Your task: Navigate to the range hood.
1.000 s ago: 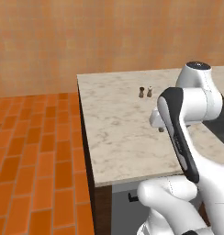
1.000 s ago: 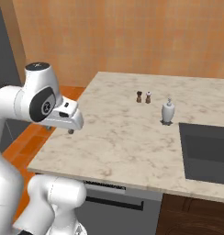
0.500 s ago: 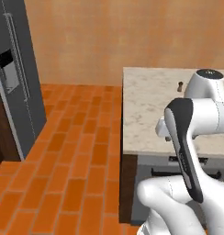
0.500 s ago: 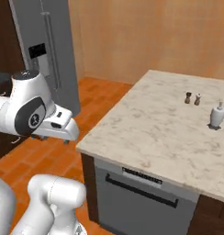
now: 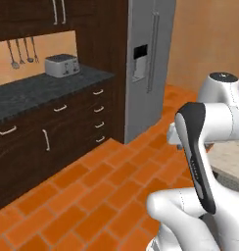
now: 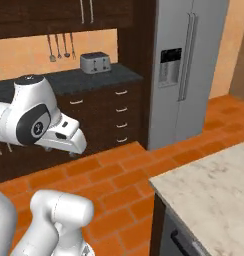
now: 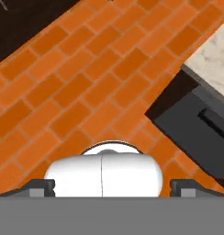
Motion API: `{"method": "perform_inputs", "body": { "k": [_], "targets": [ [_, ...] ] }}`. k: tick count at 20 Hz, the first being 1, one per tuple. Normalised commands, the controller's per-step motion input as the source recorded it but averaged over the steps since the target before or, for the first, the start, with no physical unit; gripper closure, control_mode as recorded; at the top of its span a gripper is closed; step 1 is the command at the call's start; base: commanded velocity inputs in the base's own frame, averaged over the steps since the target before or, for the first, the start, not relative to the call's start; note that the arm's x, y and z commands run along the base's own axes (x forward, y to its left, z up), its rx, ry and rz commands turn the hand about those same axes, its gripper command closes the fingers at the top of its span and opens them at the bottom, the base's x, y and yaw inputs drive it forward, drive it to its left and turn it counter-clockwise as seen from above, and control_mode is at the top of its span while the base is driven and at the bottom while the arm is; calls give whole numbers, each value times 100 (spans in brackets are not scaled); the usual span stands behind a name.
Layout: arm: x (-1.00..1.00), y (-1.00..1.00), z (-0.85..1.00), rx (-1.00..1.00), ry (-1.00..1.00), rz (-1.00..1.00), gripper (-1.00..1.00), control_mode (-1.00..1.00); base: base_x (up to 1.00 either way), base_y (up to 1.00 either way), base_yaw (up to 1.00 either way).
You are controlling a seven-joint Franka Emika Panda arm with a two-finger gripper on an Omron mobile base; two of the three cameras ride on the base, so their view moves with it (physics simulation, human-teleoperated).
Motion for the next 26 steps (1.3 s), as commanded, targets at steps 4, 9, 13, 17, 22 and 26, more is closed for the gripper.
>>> {"method": "perform_inputs", "body": {
  "k": [4, 9, 13, 17, 22, 26],
  "targets": [
    [0, 0, 0, 0, 0, 0, -100, 100, -23, 0, 100],
    [0, 0, 0, 0, 0, 0, -100, 100, -20, 0, 100],
    [0, 0, 0, 0, 0, 0, -100, 100, -19, 0, 100],
    [0, 0, 0, 0, 0, 0, -100, 100, -20, 0, 100],
    [0, 0, 0, 0, 0, 0, -100, 100, -22, 0, 100],
    [0, 0, 0, 0, 0, 0, -100, 100, -22, 0, 100]
  ]
}}
